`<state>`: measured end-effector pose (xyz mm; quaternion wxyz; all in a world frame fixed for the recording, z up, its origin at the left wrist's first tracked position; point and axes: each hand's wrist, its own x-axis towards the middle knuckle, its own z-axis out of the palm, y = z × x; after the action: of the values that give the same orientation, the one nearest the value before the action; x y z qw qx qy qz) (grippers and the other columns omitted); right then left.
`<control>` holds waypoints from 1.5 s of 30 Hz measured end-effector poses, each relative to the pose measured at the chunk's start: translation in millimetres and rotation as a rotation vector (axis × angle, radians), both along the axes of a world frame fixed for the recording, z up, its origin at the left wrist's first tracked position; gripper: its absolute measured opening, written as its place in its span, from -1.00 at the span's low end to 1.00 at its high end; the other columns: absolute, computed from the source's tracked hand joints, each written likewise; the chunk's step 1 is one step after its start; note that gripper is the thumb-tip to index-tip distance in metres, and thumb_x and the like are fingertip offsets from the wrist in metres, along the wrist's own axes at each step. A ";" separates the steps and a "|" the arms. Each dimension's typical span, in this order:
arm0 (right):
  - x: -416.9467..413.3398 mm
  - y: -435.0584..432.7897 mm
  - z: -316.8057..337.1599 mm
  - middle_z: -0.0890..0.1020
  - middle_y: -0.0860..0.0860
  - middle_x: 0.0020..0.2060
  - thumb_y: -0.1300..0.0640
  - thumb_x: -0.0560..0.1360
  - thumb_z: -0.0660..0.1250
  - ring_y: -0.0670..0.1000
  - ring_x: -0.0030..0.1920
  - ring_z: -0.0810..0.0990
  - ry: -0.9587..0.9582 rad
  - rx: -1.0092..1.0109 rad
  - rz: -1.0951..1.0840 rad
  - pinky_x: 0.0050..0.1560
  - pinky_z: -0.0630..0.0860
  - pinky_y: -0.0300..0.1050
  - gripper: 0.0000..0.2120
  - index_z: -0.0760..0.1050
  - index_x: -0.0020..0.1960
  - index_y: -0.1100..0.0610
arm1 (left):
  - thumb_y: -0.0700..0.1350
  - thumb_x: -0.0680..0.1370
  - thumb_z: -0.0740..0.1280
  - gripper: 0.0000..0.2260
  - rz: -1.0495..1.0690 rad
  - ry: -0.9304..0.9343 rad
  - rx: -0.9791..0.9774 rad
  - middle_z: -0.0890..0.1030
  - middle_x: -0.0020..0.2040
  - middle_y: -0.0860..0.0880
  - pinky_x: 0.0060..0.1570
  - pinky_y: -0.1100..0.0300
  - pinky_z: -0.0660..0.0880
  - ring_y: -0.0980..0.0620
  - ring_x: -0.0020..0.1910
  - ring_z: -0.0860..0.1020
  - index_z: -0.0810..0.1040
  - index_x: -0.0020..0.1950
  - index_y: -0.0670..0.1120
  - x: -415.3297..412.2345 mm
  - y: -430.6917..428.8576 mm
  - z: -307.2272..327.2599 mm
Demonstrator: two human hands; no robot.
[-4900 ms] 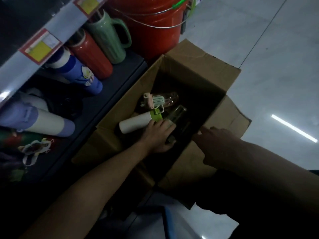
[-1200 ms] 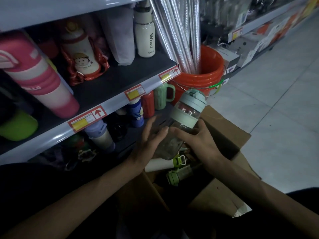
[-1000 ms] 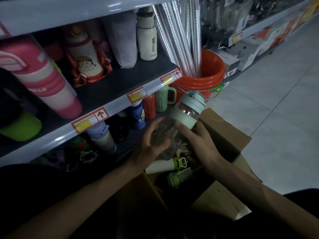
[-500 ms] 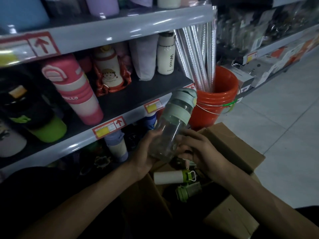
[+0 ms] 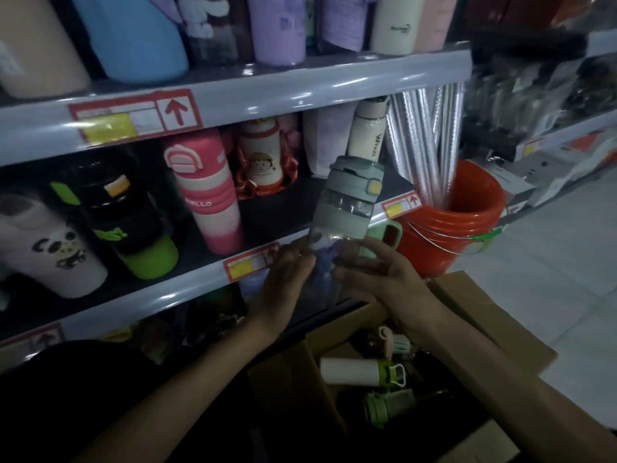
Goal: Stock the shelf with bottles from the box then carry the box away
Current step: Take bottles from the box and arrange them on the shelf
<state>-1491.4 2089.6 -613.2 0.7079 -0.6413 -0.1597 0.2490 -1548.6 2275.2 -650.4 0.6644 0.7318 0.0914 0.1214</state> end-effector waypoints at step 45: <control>118.1 194.0 -13.0 0.61 0.05 0.13 -0.29 0.24 0.27 0.04 0.08 0.61 -0.575 -0.254 -0.359 0.07 0.57 0.02 -0.34 0.43 0.24 0.02 | -0.03 0.61 0.34 -0.45 0.485 -0.027 -0.054 0.50 0.40 0.12 0.35 0.25 0.37 0.22 0.33 0.46 0.28 0.59 0.07 98.3 50.2 32.4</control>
<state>-1373.3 2283.7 -626.2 0.5814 -0.7857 -0.2049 -0.0519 -1450.2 2325.4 -618.0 0.6364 0.6686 0.2589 0.2845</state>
